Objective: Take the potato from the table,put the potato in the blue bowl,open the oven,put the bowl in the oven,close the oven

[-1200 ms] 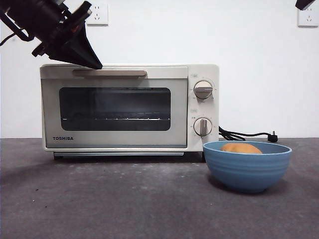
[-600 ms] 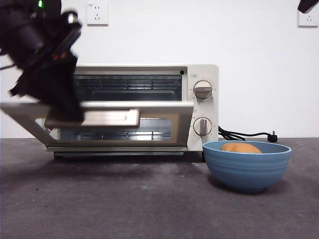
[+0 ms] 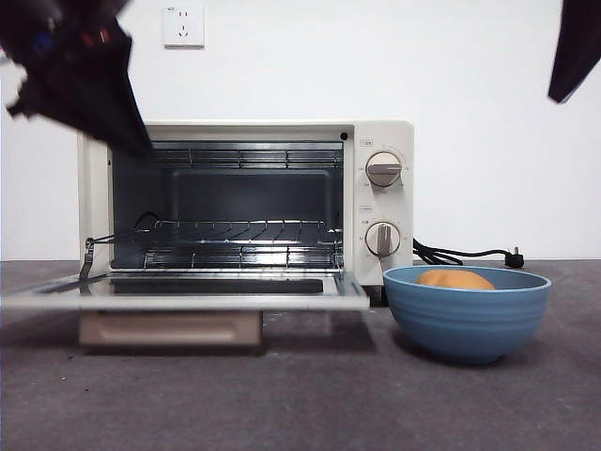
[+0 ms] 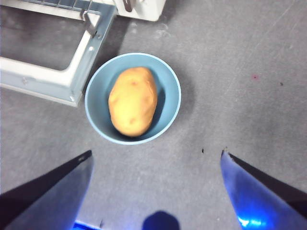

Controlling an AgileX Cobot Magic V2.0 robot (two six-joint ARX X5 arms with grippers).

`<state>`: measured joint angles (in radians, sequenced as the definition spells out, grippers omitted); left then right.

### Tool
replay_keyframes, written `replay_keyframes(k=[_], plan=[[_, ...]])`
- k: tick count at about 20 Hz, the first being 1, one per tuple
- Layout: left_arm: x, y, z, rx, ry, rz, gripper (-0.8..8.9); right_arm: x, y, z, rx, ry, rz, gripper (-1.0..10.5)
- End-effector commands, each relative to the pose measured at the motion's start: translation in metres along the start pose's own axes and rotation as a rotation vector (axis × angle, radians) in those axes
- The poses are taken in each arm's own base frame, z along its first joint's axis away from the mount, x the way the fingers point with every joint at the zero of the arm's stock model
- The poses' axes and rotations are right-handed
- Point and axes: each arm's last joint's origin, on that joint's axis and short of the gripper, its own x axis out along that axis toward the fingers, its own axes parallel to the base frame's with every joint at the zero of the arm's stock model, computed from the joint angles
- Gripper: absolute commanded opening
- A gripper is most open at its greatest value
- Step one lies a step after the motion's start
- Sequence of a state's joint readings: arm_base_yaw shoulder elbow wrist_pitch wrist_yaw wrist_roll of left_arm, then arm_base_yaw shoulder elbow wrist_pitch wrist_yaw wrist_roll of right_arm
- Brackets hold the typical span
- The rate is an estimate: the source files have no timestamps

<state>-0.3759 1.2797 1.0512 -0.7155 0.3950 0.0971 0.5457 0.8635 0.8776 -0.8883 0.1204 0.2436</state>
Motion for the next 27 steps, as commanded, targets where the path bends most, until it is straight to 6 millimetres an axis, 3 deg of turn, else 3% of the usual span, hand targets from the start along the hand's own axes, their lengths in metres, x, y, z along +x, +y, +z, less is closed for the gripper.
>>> replay_keyframes(k=[1, 7, 11, 15, 20, 27], plan=[[-0.026, -0.011, 0.001, 0.044, -0.099, 0.012, -0.08, 0.012, -0.002, 0.005, 0.028, 0.018, -0.023, 4.4], [-0.094, -0.039, -0.018, 0.082, -0.323, 0.119, -0.08, 0.057, -0.019, 0.021, 0.113, 0.125, 0.012, 4.4], [-0.123, -0.052, -0.039, 0.088, -0.376, 0.159, -0.08, 0.094, -0.035, 0.025, 0.171, 0.211, 0.022, 4.3], [-0.136, -0.058, -0.055, 0.084, -0.373, 0.158, -0.08, 0.131, -0.041, 0.025, 0.182, 0.281, 0.022, 3.4], [-0.137, -0.059, -0.058, 0.079, -0.358, 0.157, -0.08, 0.154, -0.041, 0.022, 0.192, 0.326, 0.065, 3.3], [-0.137, -0.059, -0.059, 0.077, -0.353, 0.156, -0.08, 0.165, -0.042, 0.022, 0.187, 0.323, 0.066, 0.0]])
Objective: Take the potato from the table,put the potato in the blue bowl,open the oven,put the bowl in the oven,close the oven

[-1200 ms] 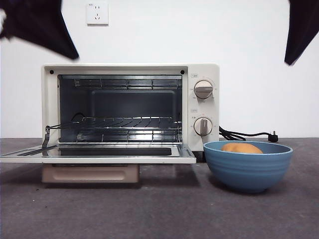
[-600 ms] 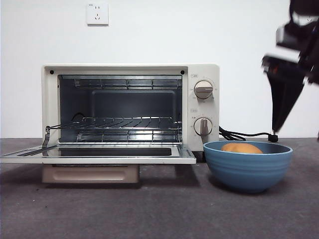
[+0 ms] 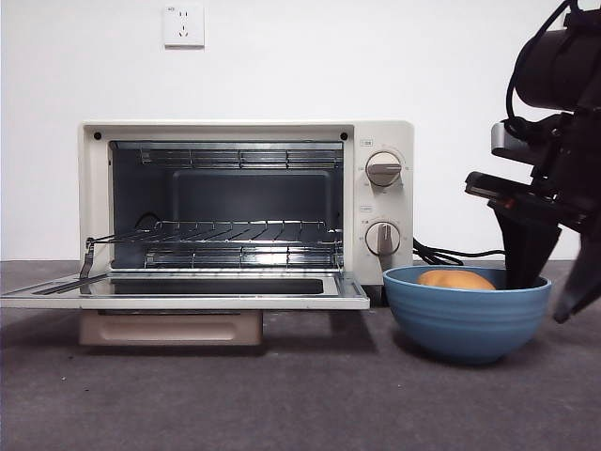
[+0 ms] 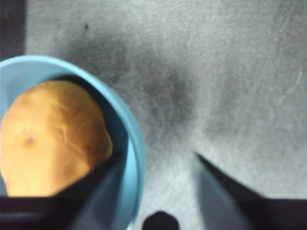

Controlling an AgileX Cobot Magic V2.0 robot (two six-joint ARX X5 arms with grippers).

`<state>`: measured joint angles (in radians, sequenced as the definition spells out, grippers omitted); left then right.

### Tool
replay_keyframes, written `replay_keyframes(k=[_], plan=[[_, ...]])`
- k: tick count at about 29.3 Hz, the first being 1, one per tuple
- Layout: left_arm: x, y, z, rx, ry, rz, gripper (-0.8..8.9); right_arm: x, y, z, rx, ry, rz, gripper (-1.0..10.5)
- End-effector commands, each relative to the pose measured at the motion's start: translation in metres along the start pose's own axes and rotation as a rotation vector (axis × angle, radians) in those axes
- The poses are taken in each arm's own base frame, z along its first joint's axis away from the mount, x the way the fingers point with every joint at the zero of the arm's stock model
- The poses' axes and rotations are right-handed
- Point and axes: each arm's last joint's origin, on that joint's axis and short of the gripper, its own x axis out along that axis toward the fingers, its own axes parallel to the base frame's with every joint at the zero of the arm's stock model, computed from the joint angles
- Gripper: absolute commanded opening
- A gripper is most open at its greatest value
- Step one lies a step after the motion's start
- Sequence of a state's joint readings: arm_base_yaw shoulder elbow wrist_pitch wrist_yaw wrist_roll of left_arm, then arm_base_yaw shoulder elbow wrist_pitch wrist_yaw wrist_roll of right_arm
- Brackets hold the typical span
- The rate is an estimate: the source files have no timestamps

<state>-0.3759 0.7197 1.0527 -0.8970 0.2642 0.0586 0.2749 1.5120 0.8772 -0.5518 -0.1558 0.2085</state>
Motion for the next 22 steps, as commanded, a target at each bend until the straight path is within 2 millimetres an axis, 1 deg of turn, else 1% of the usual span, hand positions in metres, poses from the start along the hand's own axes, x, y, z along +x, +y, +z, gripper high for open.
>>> replay_keyframes(k=[1, 7, 9, 11, 14, 18, 22], plan=[[-0.001, 0.0, 0.0, -0.008, -0.004, 0.001, -0.08, 0.001, 0.0, 0.0, -0.021, -0.008, 0.004, -0.2], [-0.001, 0.0, 0.0, -0.008, -0.003, 0.013, -0.08, 0.0, 0.0, 0.0, -0.024, -0.017, 0.007, -0.2], [-0.001, 0.001, 0.0, -0.008, -0.001, 0.042, -0.08, -0.005, 0.002, 0.0, -0.028, -0.033, 0.011, -0.2], [-0.001, 0.002, 0.0, -0.006, 0.006, 0.075, -0.08, -0.014, 0.007, -0.001, -0.043, -0.062, 0.023, -0.2], [0.0, 0.002, -0.001, -0.003, 0.015, 0.082, -0.08, -0.033, 0.018, -0.005, -0.068, -0.109, 0.049, -0.2], [0.001, 0.002, -0.001, 0.005, 0.02, 0.082, -0.08, -0.059, 0.043, -0.012, -0.12, -0.183, 0.112, -0.2], [0.002, 0.003, -0.001, 0.002, 0.028, 0.077, -0.08, -0.071, 0.07, -0.009, -0.154, -0.232, 0.171, -0.2]])
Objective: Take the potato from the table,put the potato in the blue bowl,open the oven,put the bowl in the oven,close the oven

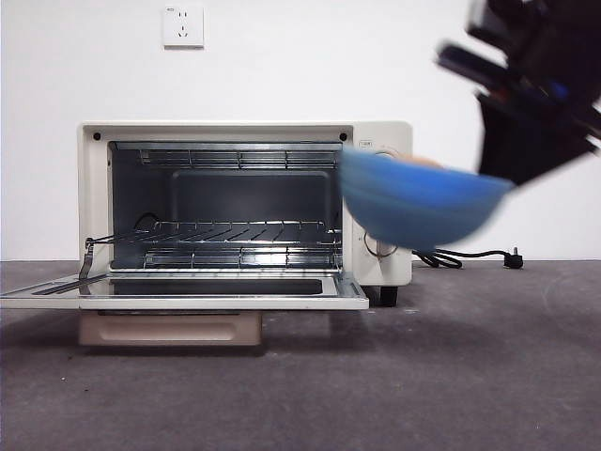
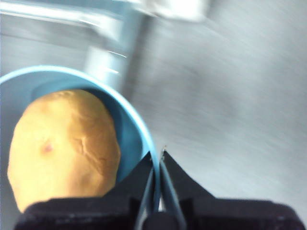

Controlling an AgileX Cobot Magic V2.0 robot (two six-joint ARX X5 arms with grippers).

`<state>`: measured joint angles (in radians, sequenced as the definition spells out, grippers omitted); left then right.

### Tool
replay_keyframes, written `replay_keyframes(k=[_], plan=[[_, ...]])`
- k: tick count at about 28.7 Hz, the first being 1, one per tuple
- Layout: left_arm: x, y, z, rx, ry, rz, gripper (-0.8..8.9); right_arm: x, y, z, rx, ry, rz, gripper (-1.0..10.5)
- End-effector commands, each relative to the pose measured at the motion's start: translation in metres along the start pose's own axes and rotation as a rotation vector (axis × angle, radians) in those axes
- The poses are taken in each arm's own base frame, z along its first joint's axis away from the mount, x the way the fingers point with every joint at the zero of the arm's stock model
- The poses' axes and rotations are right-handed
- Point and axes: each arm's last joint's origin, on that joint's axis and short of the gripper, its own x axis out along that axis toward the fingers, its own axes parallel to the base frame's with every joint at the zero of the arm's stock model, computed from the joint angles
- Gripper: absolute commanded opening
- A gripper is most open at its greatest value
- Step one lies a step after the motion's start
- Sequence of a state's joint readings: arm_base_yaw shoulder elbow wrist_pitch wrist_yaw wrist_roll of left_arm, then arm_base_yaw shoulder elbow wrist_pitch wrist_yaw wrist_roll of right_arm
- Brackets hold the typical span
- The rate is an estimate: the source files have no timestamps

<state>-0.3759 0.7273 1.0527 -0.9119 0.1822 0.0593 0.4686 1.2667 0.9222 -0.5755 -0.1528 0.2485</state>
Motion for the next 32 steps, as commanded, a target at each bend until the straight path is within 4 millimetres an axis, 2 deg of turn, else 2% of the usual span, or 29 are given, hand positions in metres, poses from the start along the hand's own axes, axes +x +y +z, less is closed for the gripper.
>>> replay_keyframes(k=[1, 6, 14, 21, 32], plan=[[0.0, 0.0, 0.0, 0.007, 0.003, -0.005, -0.08, 0.001, 0.018, 0.009, 0.009, -0.046, 0.033, -0.2], [0.0, 0.0, 0.0, 0.016, 0.003, -0.005, -0.08, 0.012, 0.045, 0.029, -0.001, -0.106, 0.067, -0.2], [0.0, -0.001, 0.0, 0.016, 0.007, -0.008, -0.08, 0.051, 0.068, 0.073, -0.002, -0.113, 0.038, -0.2], [0.0, -0.001, -0.002, 0.017, 0.025, -0.009, -0.08, 0.086, 0.073, 0.098, 0.022, -0.146, -0.031, -0.2], [0.0, -0.001, -0.005, 0.012, 0.052, -0.013, -0.08, 0.11, 0.06, 0.1, 0.079, -0.17, -0.104, -0.2]])
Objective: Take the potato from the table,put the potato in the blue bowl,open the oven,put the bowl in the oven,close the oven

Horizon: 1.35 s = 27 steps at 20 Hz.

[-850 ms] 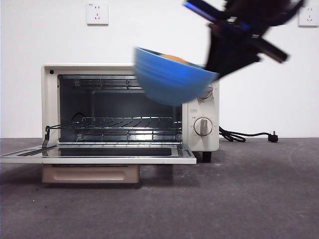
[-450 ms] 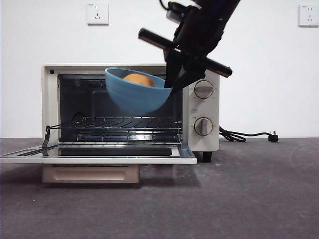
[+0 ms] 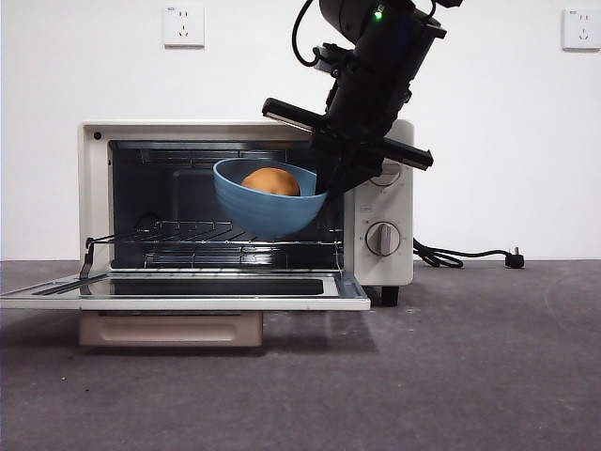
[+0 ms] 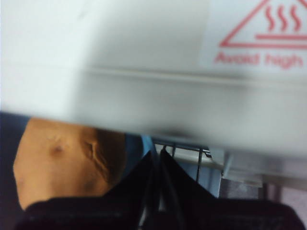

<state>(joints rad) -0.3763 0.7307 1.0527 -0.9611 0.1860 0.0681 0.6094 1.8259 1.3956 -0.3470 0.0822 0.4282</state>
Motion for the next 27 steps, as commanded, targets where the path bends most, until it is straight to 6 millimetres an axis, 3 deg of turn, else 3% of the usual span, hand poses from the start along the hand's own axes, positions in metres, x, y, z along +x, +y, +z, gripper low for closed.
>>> replay_keyframes(k=[1, 2, 6, 10, 14, 20, 27], plan=[[-0.001, -0.001, -0.001, 0.013, 0.005, -0.005, -0.08, 0.007, -0.002, -0.002, 0.012, 0.004, -0.032, -0.2], [-0.001, -0.001, -0.001, 0.012, 0.009, -0.006, -0.08, 0.008, -0.002, -0.002, 0.012, 0.005, -0.032, 0.0], [-0.001, -0.001, -0.001, 0.015, 0.009, -0.005, -0.08, 0.007, -0.001, -0.001, 0.028, -0.004, -0.026, 2.2], [-0.001, -0.001, -0.001, 0.015, 0.009, -0.005, -0.08, 0.001, 0.0, 0.001, 0.028, -0.015, -0.017, 2.2], [-0.001, -0.001, 0.0, 0.017, 0.001, -0.003, -0.08, -0.025, 0.001, 0.009, 0.029, -0.042, -0.004, 2.2], [0.009, 0.003, 0.002, 0.013, -0.049, 0.008, -0.08, -0.102, -0.001, 0.008, -0.11, 0.022, 0.025, 2.2], [0.075, 0.043, -0.036, -0.194, -0.032, -0.012, -0.08, -0.218, -0.017, -0.012, -0.262, 0.022, 0.099, 2.2]])
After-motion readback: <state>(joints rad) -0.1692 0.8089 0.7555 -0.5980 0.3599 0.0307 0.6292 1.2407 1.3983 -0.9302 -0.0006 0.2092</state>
